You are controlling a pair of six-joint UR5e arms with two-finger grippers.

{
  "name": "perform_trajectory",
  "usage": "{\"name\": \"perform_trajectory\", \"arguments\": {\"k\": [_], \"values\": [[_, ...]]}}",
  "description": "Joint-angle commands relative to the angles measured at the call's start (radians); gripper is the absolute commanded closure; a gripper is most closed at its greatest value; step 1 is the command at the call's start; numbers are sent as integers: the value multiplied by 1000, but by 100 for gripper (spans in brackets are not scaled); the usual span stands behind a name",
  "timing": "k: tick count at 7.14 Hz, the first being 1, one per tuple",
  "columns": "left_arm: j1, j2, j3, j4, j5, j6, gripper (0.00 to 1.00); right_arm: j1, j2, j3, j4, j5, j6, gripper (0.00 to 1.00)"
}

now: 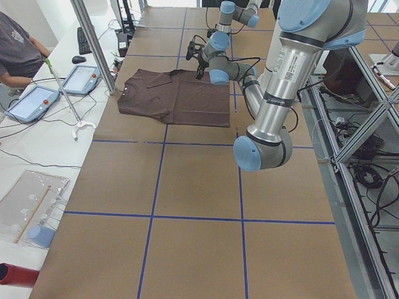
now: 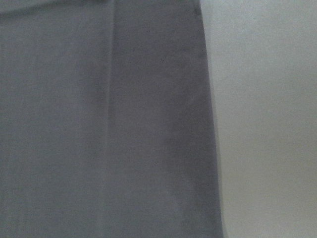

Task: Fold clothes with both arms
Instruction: 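Move both grippers down along the shirt sides toward the hem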

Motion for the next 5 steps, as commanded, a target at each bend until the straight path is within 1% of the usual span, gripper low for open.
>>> {"name": "perform_trajectory", "arguments": {"k": [1, 2, 3, 4, 5], "values": [[30, 6, 85, 10, -2, 0, 0, -16, -1, -1, 0, -5, 3, 0], [61, 8, 121, 16, -6, 0, 0, -37, 1, -4, 0, -28, 30, 0], [61, 8, 159, 18, -10, 0, 0, -77, 2, -19, 2, -73, 72, 0], [60, 10, 194, 19, -12, 2, 0, -92, 1, -42, 8, -98, 80, 0], [61, 47, 181, 16, -13, 2, 0, -102, -4, -57, 6, -107, 110, 0]]}}
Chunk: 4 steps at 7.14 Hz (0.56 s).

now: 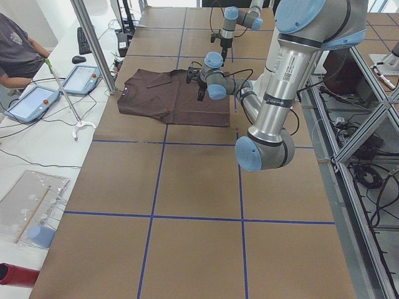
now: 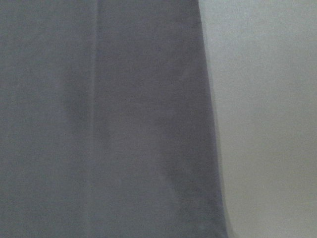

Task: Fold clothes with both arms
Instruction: 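Move both grippers down along the shirt sides toward the hem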

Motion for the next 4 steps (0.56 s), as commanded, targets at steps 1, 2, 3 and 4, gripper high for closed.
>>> {"name": "perform_trajectory", "arguments": {"k": [1, 2, 3, 4], "values": [[-1, 33, 3, -1, -2, 1, 0, -22, -4, -39, 0, -20, 33, 0], [-3, 33, -2, -1, -1, -1, 0, -25, -1, -77, 1, -20, 33, 0], [-4, 36, -15, -1, 1, -1, 0, -30, 2, -84, 1, -18, 33, 0], [-6, 36, -22, -1, 1, -1, 0, -40, 2, -101, 1, -20, 34, 0]]}}
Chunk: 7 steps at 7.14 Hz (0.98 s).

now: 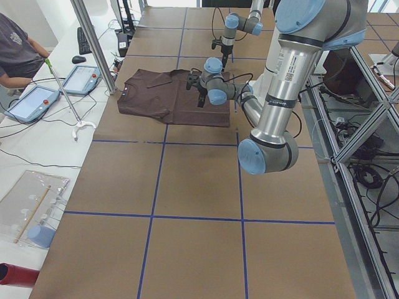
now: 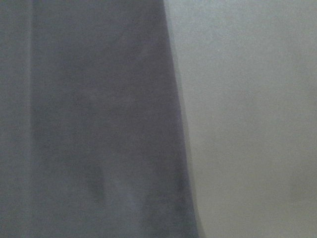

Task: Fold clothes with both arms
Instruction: 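Lower both grippers to the hem corners nearest the robot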

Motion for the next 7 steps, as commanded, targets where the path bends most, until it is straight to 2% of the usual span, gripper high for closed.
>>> {"name": "perform_trajectory", "arguments": {"k": [1, 3, 5, 7], "values": [[-3, 0, -16, 0, 1, 0, 0, -22, 0, -21, -4, 1, 3, 0], [-6, 0, -24, 0, 1, 0, 0, -29, 6, -27, -8, 5, 3, 1], [-6, 0, -24, 0, 1, 0, 0, -29, 6, -28, -8, 10, 3, 43], [-8, 0, -24, 0, 2, 0, 0, -29, 6, -27, -9, 11, 3, 91]]}}
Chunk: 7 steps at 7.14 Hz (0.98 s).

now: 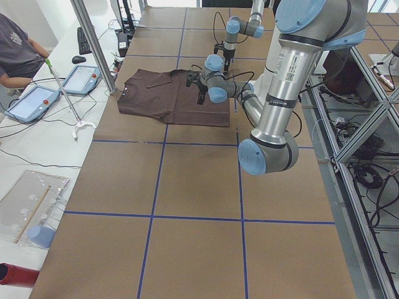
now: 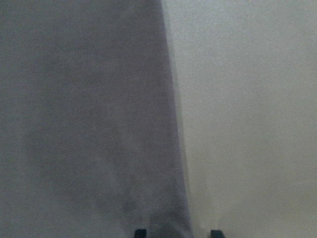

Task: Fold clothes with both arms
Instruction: 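Lower both grippers to the hem corners nearest the robot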

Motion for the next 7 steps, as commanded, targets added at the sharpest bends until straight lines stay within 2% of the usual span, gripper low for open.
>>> {"name": "perform_trajectory", "arguments": {"k": [1, 4, 7], "values": [[-1, 1, 0, 0, 1, 1, 0, 0, -2, 3, 0, 0, 0, 100], [-1, 12, 11, 11, -1, 1, 0, 4, -8, 23, 3, -11, 2, 100], [-1, 157, -15, 40, -3, -16, 0, 6, -5, 64, 3, -6, 3, 100]]}}
